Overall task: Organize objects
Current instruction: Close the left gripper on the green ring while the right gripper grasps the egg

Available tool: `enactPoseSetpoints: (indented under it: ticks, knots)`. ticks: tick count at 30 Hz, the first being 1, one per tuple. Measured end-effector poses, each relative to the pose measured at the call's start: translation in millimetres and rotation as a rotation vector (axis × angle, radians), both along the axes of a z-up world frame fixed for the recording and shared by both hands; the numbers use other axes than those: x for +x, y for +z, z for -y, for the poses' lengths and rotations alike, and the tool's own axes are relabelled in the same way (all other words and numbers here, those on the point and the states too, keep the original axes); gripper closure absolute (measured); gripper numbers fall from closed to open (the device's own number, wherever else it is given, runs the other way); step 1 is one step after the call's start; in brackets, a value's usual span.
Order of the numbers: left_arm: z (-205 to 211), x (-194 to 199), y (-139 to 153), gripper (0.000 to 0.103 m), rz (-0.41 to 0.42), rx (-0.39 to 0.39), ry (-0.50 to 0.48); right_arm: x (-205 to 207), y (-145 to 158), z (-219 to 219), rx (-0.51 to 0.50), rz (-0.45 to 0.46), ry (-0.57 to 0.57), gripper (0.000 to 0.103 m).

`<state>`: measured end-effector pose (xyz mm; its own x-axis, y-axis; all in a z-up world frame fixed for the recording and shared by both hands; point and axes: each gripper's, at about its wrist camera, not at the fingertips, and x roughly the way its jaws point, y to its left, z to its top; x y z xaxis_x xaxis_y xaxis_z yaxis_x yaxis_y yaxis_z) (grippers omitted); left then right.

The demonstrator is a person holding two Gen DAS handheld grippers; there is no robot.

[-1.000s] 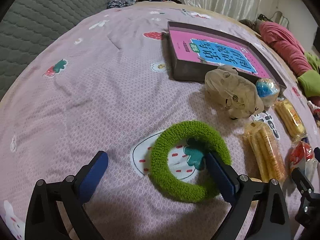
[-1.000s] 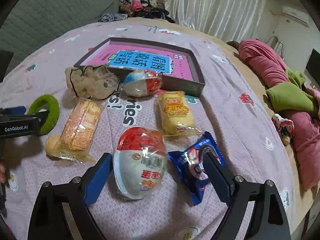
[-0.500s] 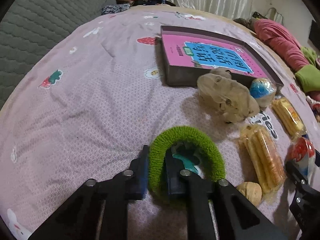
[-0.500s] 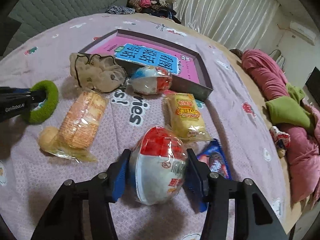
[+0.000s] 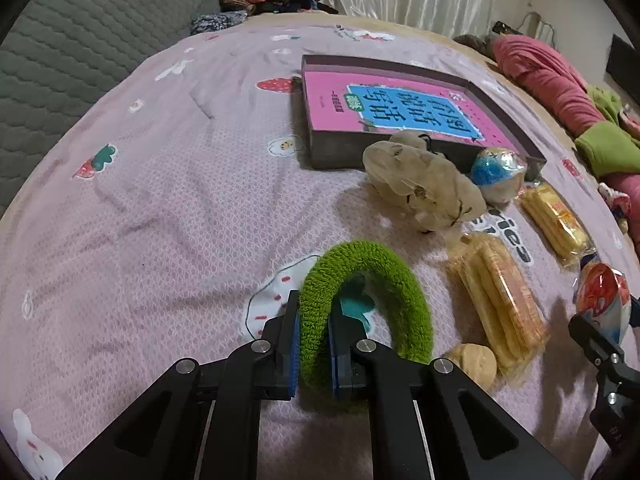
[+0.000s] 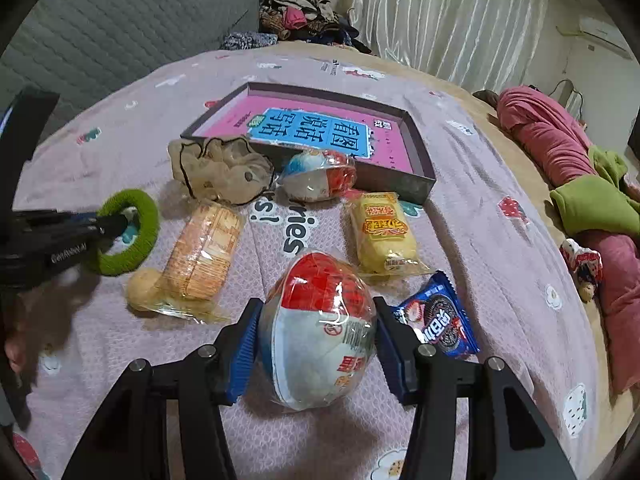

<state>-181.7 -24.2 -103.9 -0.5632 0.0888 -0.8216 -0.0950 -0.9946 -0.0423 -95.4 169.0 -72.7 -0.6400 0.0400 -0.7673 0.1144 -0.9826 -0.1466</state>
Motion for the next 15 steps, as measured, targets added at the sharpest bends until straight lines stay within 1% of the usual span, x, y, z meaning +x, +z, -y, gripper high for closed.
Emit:
enactPoseSetpoints:
  ticks: [7, 15]
  knots:
    - [1, 20, 14, 0.092, -0.015, 0.014, -0.016, 13, 14, -6, -0.059, -0.017, 0.004, 0.05]
    - [0, 46, 30, 0.092, -0.043, 0.03, -0.023, 30, 31, -9, -0.087, -0.041, 0.005, 0.049]
